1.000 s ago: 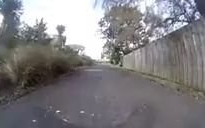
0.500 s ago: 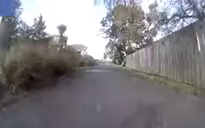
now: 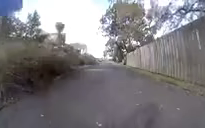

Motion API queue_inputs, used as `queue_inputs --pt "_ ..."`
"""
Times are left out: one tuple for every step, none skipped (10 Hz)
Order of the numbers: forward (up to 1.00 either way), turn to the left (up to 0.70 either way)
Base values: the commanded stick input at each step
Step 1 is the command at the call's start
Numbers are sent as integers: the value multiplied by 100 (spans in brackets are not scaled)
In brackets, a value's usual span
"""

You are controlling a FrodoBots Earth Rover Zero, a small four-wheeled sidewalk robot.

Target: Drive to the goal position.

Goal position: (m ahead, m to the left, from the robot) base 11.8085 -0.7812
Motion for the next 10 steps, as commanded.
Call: queue_inputs --pt "85 -32" --pt "85 -25" --pt "85 -9" --pt "85 0" --pt "85 0" --pt "85 0" --pt "85 0" --pt "85 0" --pt "85 0" --pt "85 0"
